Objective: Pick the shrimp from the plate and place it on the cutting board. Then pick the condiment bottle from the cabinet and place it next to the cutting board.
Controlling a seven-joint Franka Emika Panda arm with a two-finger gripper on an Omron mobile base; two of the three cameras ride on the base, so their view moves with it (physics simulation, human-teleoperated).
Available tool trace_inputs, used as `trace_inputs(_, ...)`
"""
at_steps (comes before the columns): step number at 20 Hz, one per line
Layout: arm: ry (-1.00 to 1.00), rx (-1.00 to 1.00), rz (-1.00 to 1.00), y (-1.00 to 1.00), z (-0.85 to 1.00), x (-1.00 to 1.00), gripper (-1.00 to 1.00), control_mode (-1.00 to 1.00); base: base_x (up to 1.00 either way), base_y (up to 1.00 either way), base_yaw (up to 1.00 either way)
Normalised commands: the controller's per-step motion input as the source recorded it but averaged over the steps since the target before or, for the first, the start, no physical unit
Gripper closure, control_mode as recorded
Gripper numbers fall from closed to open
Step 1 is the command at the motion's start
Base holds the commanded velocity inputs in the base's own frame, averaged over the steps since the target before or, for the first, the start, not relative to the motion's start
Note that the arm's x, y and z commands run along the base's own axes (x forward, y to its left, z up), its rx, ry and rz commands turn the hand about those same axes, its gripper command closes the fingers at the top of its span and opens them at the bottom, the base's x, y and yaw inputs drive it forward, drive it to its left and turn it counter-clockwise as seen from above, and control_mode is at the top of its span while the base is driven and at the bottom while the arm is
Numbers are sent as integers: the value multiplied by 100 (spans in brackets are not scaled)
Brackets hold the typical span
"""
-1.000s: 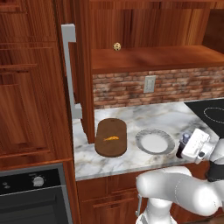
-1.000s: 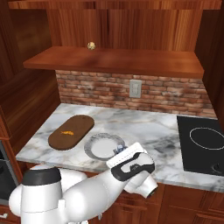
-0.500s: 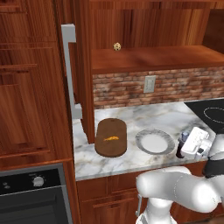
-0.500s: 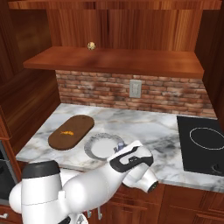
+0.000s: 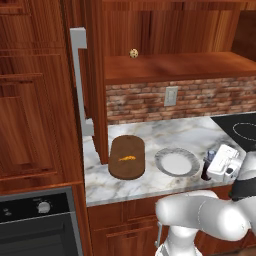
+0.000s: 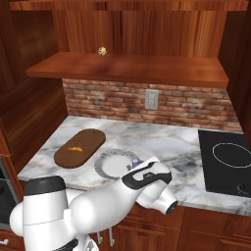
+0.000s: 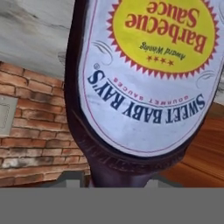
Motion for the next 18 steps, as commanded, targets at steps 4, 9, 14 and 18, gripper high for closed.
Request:
trace_inputs(4, 0, 0, 0, -1, 0, -4, -100, -100, 0, 0, 0)
trace_inputs(9, 0, 0, 0, 0, 0, -13, -100, -100, 0, 0, 0)
trace_inputs(14, 0, 0, 0, 0, 0, -19, -100, -100, 0, 0, 0)
trace_inputs(18, 0, 0, 0, 0, 7, -15, -100, -100, 0, 0, 0)
